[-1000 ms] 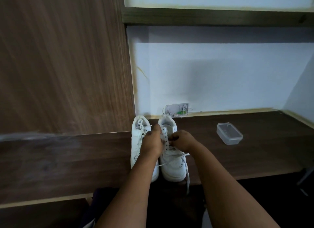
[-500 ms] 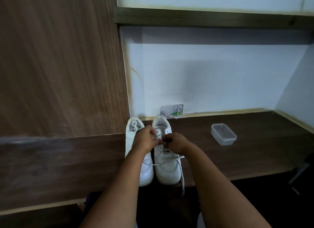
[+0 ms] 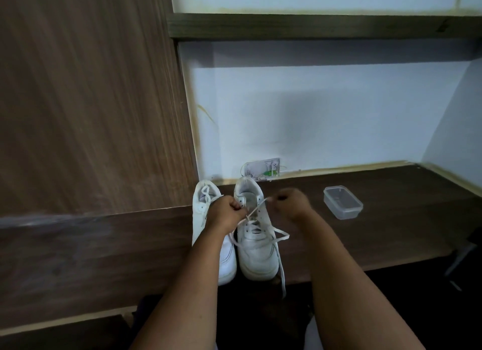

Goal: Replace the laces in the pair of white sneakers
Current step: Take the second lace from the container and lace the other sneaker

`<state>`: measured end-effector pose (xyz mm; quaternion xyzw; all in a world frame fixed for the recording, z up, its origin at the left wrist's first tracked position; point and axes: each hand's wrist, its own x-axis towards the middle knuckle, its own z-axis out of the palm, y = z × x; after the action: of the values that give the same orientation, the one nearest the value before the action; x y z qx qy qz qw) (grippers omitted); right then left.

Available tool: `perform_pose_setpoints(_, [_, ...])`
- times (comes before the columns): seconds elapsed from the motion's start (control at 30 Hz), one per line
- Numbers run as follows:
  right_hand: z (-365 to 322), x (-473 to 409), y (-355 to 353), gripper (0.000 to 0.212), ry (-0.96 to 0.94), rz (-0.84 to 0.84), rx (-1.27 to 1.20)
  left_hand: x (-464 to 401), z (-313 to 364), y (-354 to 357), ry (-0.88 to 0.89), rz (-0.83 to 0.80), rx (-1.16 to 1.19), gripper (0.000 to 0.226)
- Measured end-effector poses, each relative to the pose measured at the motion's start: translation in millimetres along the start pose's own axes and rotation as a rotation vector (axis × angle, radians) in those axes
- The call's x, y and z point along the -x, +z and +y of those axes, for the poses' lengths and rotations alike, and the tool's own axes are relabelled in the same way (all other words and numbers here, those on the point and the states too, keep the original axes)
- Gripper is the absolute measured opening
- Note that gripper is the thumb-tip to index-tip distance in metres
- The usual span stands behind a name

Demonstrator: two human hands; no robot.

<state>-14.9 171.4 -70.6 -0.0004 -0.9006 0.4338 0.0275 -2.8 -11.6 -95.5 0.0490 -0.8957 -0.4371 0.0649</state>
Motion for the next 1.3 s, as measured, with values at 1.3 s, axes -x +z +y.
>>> perform_pose_setpoints(1.3, [-2,0,10,0.036,-0.055,0.158,0.294,22,13,2,-0.035,-0.047,-0.108,0.038])
